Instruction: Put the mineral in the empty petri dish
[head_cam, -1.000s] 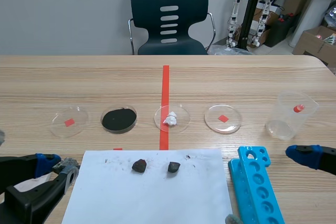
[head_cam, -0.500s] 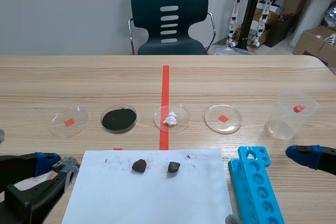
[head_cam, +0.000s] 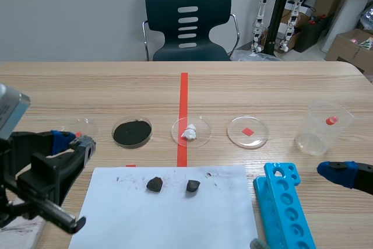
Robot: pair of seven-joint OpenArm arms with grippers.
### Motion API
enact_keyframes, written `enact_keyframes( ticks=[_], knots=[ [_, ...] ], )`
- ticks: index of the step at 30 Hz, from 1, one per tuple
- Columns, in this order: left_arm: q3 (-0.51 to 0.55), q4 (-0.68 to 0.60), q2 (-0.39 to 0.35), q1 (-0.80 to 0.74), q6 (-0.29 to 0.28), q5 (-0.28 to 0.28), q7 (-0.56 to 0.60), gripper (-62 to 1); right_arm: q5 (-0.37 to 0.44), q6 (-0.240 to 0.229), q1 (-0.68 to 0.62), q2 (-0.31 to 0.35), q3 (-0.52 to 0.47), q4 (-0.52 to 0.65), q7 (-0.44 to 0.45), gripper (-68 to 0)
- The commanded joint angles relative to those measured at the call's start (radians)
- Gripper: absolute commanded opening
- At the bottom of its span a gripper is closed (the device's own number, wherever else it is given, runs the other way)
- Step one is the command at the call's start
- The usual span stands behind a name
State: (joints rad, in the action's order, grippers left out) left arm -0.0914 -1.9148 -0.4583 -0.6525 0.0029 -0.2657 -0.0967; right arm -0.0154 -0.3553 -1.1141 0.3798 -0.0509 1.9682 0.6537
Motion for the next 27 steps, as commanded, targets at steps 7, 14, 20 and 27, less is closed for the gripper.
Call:
enact_keyframes(
  ticks=[7,14,20,27],
  knots=[
    [-0.007,0.253,0.119,0.304,0.014,-0.056,-0.010,-47.9,0.011,0.000,0.001,0.008,-0.007,0.007,0.018,0.4],
    [-0.007,0.553,0.173,0.575,0.074,-0.083,-0.039,-47.9,0.011,0.000,0.001,0.008,-0.007,0.007,0.018,0.4],
    [-0.007,0.783,0.178,0.745,0.080,-0.113,-0.110,-47.9,0.011,0.000,0.001,0.008,-0.007,0.007,0.018,0.4],
    [-0.007,0.955,0.178,0.854,0.080,-0.113,-0.140,-47.9,0.011,0.000,0.001,0.008,-0.007,0.007,0.018,0.4]
  ],
)
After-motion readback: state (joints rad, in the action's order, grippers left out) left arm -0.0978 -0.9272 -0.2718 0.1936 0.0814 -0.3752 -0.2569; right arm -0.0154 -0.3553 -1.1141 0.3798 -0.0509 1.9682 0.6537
